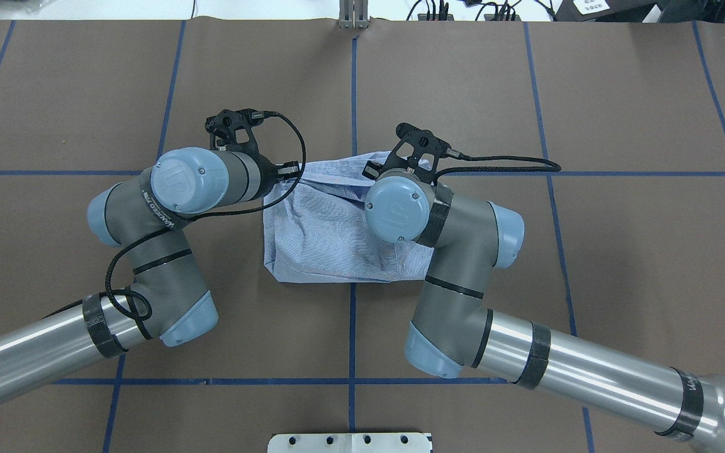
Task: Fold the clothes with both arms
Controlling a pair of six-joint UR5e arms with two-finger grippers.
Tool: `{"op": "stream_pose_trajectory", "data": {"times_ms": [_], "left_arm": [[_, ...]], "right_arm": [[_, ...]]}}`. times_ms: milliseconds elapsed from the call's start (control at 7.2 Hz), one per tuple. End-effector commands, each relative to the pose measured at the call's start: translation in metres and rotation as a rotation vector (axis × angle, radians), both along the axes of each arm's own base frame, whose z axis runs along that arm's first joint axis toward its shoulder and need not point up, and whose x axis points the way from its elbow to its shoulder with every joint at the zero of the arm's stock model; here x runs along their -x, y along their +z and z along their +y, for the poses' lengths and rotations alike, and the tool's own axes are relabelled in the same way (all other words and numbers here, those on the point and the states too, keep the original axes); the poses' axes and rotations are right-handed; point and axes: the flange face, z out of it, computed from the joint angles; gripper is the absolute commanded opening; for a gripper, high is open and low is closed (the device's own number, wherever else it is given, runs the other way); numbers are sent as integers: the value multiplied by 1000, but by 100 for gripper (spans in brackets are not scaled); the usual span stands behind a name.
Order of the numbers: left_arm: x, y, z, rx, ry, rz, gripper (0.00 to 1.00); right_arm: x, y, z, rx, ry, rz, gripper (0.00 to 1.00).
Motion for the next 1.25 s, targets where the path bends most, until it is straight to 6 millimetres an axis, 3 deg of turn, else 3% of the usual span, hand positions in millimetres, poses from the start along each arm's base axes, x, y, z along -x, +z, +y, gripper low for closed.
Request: {"op": "stream_pose_trajectory", "data": {"times_ms": [0,139,278,416,555,694,833,1111], "left_arm": [[7,-6,-4,-73,33,-18,100],[39,-16,-21,-136,89,-28,100],[73,-20,-30,-192,203,-27,100],[90,-17,-17,-209,236,-14,100],[93,-21,-10,-218,243,-3,100],[81,-17,11,-223,279,9,100],[53,-9,51,-241,343,41,100],[57,24,82,-344,367,143,100]], "right_arm": [[-9,-32,-17,-14,-62,-10,100],[-28,-47,-40,44,-123,-47,100],[-32,-53,-43,45,-156,-30,100],[-35,-59,-40,41,-162,-44,100],[-36,-61,-37,43,-175,-52,100],[-36,-61,-37,42,-175,-53,100],[-37,-60,-36,42,-175,-53,100],[-39,-57,-36,41,-175,-52,100]]}}
